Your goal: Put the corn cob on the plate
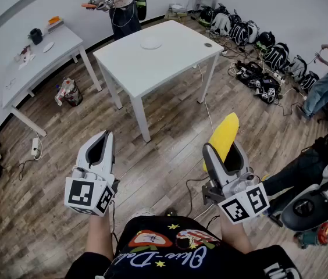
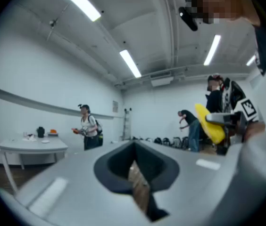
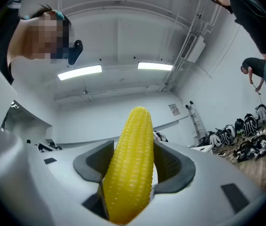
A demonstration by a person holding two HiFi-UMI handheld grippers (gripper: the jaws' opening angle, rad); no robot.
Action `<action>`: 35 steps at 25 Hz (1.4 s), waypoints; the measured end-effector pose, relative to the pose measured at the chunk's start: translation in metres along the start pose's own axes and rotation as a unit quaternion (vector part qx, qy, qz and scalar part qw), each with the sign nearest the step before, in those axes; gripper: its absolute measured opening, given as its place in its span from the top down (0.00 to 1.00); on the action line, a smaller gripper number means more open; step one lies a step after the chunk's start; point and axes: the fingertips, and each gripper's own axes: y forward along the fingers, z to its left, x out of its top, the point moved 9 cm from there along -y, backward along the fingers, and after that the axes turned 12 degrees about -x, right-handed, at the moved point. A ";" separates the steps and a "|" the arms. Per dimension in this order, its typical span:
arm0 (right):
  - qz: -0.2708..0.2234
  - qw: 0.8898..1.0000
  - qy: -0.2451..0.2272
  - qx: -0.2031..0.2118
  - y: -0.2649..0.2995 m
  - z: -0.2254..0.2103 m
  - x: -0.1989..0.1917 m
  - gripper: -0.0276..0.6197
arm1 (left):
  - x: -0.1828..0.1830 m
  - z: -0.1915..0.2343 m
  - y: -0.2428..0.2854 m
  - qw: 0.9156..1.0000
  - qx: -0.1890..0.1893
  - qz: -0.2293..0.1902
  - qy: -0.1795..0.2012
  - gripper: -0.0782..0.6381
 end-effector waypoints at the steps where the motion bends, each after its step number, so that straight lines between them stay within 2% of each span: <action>1: 0.000 1.000 -0.003 0.004 0.005 -0.006 0.001 0.54 | -0.002 -0.003 0.006 1.000 -0.002 -0.001 -0.002 0.89; 6: 0.003 1.000 -0.004 0.015 0.031 -0.027 0.001 0.54 | -0.010 0.001 0.032 1.000 0.010 0.002 -0.005 0.89; 11: 0.005 1.000 -0.017 0.007 0.075 -0.047 -0.007 0.54 | -0.020 0.034 0.076 0.999 0.025 -0.021 -0.010 0.89; 19: -0.004 0.999 -0.051 0.001 0.208 -0.072 -0.005 0.54 | -0.022 0.133 0.188 0.999 0.007 -0.045 -0.024 0.89; 25: 0.005 0.999 -0.042 0.000 0.314 -0.085 -0.016 0.54 | -0.018 0.210 0.264 0.999 -0.007 -0.049 -0.012 0.89; 29: 0.009 0.999 -0.038 0.001 0.371 -0.099 -0.023 0.54 | -0.024 0.248 0.308 0.999 -0.008 -0.042 -0.024 0.89; 33: 0.023 0.999 -0.038 0.005 0.421 -0.125 -0.030 0.54 | -0.034 0.269 0.350 0.999 -0.006 -0.024 -0.029 0.89; 35: 0.027 0.999 -0.037 0.013 0.452 -0.143 -0.034 0.54 | -0.038 0.278 0.373 0.999 -0.001 -0.028 -0.030 0.89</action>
